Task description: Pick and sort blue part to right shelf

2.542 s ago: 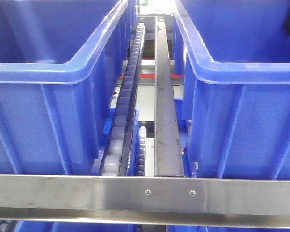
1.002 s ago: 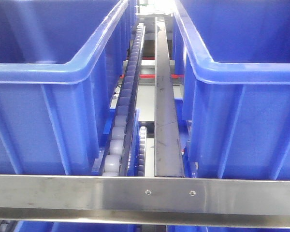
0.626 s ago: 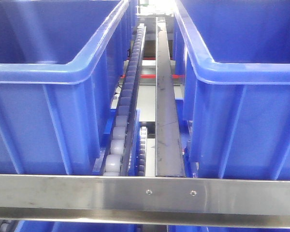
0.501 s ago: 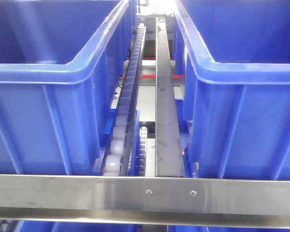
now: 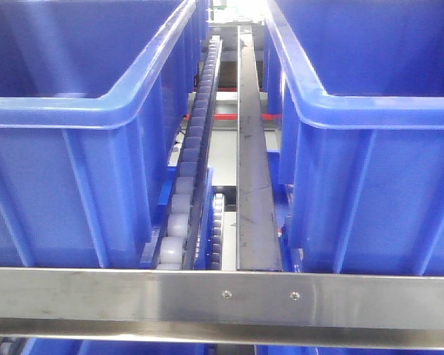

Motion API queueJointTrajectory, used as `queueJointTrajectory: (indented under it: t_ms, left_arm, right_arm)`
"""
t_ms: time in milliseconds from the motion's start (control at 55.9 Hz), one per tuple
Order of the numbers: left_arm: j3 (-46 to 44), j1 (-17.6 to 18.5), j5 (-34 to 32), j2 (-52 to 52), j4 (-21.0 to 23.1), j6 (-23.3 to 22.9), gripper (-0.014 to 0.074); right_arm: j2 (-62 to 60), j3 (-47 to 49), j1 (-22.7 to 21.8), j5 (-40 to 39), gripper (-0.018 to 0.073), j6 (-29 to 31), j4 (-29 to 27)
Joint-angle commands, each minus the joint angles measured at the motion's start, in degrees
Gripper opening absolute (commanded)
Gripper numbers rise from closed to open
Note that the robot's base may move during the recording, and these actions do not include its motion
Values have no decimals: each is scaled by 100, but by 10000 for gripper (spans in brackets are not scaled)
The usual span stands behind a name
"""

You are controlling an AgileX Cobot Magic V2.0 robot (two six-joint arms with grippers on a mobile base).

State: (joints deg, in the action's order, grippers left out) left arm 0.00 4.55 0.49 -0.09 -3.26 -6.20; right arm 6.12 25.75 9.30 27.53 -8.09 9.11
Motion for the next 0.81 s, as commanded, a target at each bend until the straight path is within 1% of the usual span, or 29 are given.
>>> queueJointTrajectory:
  t_ms: [0, 626, 680, 788]
  left_arm:
    - [202, -13, -573, -159, 57, 11, 123]
    - [202, -13, -550, -159, 57, 11, 122]
    - [202, -13, -550, -159, 57, 11, 123]
    - [202, -13, -550, -159, 57, 11, 123]
  right_arm:
    - [69, 139, -20, -491, 30, 40, 91]
    - [51, 67, -38, -558, 30, 40, 91]
    - [40, -50, -126, -599, 30, 40, 26]
    - [12, -505, -544, -883, 30, 40, -257]
